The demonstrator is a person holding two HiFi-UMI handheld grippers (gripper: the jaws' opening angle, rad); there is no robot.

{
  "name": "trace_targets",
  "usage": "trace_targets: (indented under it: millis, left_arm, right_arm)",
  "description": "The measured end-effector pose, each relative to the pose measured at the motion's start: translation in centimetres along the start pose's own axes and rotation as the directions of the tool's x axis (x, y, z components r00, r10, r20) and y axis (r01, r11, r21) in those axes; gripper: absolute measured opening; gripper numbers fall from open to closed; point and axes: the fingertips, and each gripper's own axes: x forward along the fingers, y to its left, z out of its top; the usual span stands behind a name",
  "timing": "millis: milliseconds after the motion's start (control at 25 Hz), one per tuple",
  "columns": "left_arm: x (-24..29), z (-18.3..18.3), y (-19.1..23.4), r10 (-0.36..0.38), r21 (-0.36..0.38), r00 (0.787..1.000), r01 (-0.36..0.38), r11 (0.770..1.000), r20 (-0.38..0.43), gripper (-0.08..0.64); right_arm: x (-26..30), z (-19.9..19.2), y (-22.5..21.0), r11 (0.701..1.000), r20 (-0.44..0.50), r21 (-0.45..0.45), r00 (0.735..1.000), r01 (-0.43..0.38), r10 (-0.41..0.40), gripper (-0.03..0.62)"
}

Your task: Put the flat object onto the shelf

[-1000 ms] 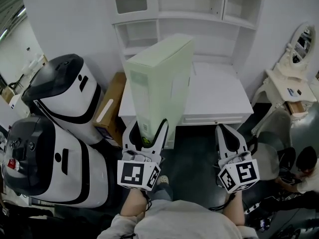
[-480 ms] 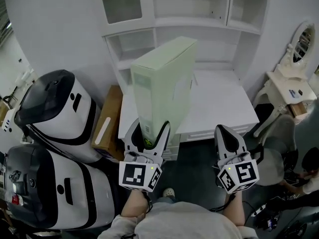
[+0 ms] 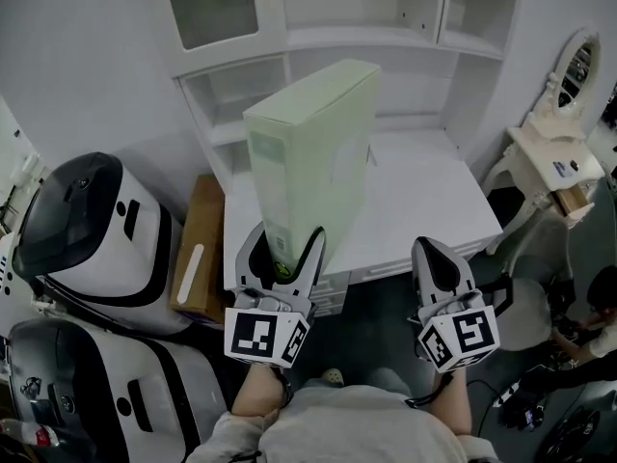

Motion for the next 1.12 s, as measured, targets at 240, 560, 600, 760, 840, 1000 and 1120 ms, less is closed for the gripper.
trace_targets:
  millis: [240, 560, 600, 760, 840, 1000, 1120]
  left_arm:
    - [1.9, -0.6, 0.8, -0.007, -0.011, 1.0, 0.007, 1.0, -0.001, 0.285]
    - [5.5, -1.2, 0.6, 0.03, 0.016, 1.0, -0.03, 0.999, 0.002, 0.285]
    - [6.0, -1.3, 0.6, 0.039, 0.02, 0.999, -0.039, 0.999, 0.003, 0.285]
    - [8.5, -1.6, 0.5, 0.072, 0.038, 0.997, -0.072, 0.997, 0.002, 0.285]
    - [9.7, -1.7, 0.2, 0.085, 0.049, 0.996, -0.085, 0.995, 0.003, 0.285]
    - [12.2, -1.8, -0.3, 0.113, 0.084, 0.994, -0.113, 0.99, 0.003, 0.285]
    - [14.0, -1.8, -0.5, 0.136, 0.129, 0.991, -0.135, 0.982, -0.001, 0.285]
  right_arm:
    - [1.3, -0.3, -1.7, 1.0, 0.003, 0.009, 1.0, 0.026, -0.026, 0.005]
    - [4.9, -0.5, -4.8, 0.999, 0.016, 0.02, 0.999, -0.037, 0.037, 0.005]
    - [5.5, -0.5, -5.3, 0.999, 0.019, 0.022, 0.999, -0.047, 0.047, 0.005]
    - [8.0, -0.3, -7.5, 0.995, 0.025, 0.026, 0.996, -0.092, 0.091, 0.006]
    - [9.2, -0.1, -8.7, 0.993, 0.033, 0.026, 0.993, -0.113, 0.112, 0.005]
    - [11.5, 0.3, -11.0, 0.988, 0.049, 0.026, 0.987, -0.155, 0.153, 0.005]
    - [13.0, 0.6, -12.5, 0.982, 0.06, 0.028, 0.981, -0.185, 0.183, 0.005]
